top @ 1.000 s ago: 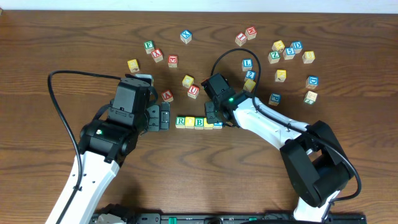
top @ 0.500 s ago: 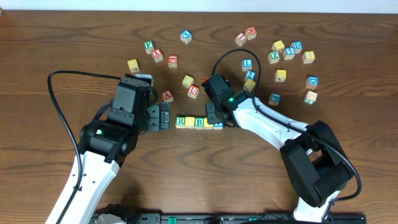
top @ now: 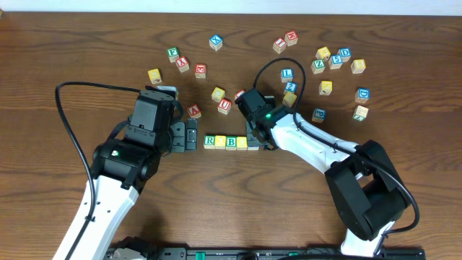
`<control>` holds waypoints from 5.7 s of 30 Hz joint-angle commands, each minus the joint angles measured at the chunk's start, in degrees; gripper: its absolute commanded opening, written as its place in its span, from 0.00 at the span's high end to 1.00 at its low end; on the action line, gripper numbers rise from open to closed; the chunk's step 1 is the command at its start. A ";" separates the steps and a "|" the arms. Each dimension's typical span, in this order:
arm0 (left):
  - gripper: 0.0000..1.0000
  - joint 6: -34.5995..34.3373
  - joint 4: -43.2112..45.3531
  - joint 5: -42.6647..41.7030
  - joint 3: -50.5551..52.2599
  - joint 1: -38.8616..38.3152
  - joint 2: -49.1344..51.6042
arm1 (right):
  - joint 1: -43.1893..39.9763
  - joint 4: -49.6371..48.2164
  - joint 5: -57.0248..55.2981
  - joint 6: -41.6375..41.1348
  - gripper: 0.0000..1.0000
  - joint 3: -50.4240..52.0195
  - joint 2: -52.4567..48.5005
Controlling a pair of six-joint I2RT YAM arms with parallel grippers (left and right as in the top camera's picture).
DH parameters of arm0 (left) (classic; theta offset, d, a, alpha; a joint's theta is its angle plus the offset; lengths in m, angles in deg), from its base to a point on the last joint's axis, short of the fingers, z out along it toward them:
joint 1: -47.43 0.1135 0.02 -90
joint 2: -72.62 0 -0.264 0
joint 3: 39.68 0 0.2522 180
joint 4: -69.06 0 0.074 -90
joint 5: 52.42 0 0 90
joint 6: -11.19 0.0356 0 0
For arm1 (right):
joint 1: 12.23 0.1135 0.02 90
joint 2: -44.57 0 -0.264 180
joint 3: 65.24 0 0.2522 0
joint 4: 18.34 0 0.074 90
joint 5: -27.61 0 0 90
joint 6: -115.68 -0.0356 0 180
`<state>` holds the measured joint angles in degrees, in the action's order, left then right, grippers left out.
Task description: Spell out ROBOT
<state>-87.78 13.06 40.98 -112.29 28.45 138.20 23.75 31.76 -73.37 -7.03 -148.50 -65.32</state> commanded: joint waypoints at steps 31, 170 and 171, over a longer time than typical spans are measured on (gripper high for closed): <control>0.00 0.17 -0.17 0.74 -0.13 0.04 0.00 | 0.44 3.28 6.45 -2.80 0.99 0.28 -0.48; 0.00 9.38 -3.58 8.02 -0.13 14.80 0.00 | 13.92 -4.02 6.73 13.88 0.99 2.89 2.21; 0.00 9.38 -3.58 8.02 -0.13 14.80 0.00 | 13.92 -4.20 6.56 13.86 0.99 2.89 2.19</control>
<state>-78.93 9.39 48.26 -112.29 42.89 138.20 37.55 28.00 -65.48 7.88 -145.99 -62.04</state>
